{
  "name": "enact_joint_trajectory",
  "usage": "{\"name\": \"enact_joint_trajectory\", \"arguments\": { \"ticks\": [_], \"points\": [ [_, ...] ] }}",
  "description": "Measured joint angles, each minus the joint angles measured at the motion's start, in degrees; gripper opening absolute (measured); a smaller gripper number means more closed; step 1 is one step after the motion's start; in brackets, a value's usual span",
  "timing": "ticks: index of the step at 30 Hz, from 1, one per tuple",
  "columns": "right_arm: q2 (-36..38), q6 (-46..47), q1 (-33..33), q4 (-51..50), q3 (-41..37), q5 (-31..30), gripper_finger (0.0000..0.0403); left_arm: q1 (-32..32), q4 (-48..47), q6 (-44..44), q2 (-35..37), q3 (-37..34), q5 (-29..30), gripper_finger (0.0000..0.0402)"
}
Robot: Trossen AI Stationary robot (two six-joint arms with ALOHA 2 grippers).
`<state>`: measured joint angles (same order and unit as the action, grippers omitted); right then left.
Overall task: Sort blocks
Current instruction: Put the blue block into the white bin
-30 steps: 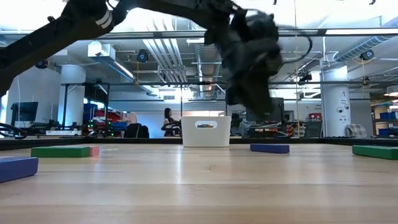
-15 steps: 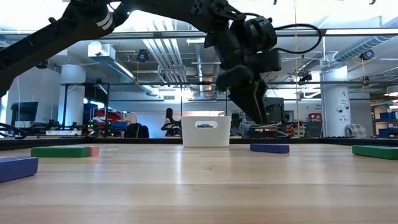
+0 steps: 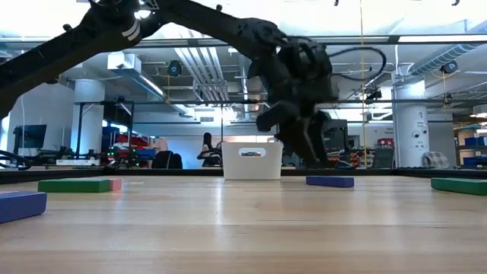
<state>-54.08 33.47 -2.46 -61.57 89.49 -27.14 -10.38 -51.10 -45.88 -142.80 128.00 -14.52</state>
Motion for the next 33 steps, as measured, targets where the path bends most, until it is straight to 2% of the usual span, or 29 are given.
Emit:
{"name": "enact_joint_trajectory", "arguments": {
  "ticks": [9,16,20,28,33],
  "points": [
    [-1.8,0.0,-0.1,0.4,0.0,-1.1,0.04,0.8,7.8,0.5,0.0,-5.5,0.2,0.0225],
    [-3.7,0.1,-0.1,0.4,0.0,-1.4,0.04,0.8,9.7,-2.2,-0.4,-7.3,0.3,0.022],
    [-4.4,0.4,-0.1,0.5,0.0,-1.5,0.04,0.8,10.1,-2.1,-0.3,-8.5,0.0,0.0189],
    [-4.6,0.6,-0.1,0.6,0.0,-1.5,0.04,0.8,10.6,-0.9,0.0,-10.5,-0.7,0.008],
    [-4.5,0.5,-0.1,0.6,0.0,-1.5,0.04,0.9,6.8,1.8,-0.3,-7.5,0.2,0.0073]
  ]
}}
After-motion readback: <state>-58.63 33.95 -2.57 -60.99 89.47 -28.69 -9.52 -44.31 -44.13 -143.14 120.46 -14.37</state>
